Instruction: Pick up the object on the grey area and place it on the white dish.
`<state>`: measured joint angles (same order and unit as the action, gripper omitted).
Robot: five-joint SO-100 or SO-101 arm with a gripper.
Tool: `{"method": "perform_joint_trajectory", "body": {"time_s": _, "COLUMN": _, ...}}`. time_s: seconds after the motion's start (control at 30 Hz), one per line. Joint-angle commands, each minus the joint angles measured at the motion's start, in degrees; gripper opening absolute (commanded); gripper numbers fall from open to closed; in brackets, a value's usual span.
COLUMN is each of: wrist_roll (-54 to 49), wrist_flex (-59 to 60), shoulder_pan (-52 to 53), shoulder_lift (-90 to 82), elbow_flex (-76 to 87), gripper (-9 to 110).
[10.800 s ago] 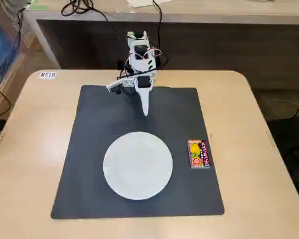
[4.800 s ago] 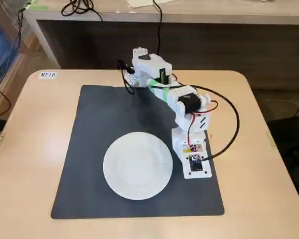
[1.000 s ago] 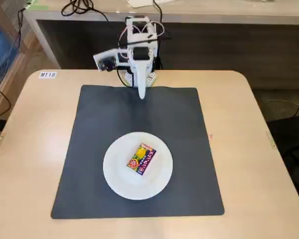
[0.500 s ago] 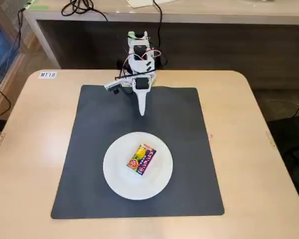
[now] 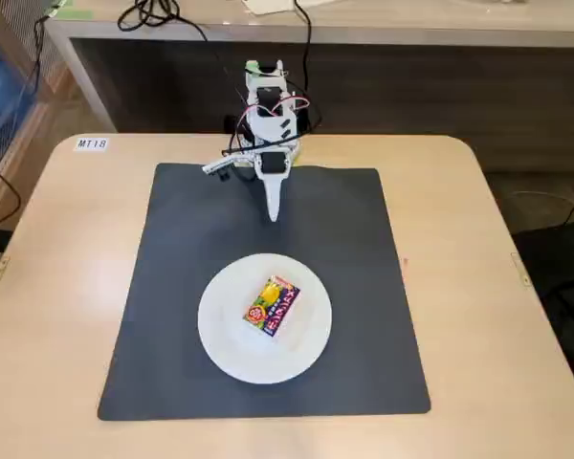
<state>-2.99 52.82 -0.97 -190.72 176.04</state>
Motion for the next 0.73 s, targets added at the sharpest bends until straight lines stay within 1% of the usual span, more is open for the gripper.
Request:
{"method": "perform_joint_trajectory", "body": {"time_s": 0.0, "wrist_roll": -0.44, "wrist_flex": 0.09, "shoulder_pan": -0.35, "shoulder_lift": -1.32, "elbow_flex": 4.83, "gripper": 5}}
{"method": "perform_joint_trajectory", "body": {"time_s": 0.03, "wrist_roll": -0.44, "wrist_flex": 0.09, "shoulder_pan": -0.35, "shoulder_lift": -1.32, "elbow_flex": 4.83, "gripper": 1}}
{"method": "perform_joint_trajectory", "body": {"time_s": 0.07, "wrist_roll": -0.44, "wrist_flex": 0.09, "shoulder_pan": -0.35, "shoulder_lift": -1.32, "elbow_flex": 4.83, "gripper": 0}}
{"method": "perform_joint_trajectory", "body": {"time_s": 0.7, "wrist_roll": 0.0, "wrist_flex": -0.7, "shoulder_pan": -0.09, "shoulder_lift": -1.32, "elbow_flex": 5.01, "gripper": 0}}
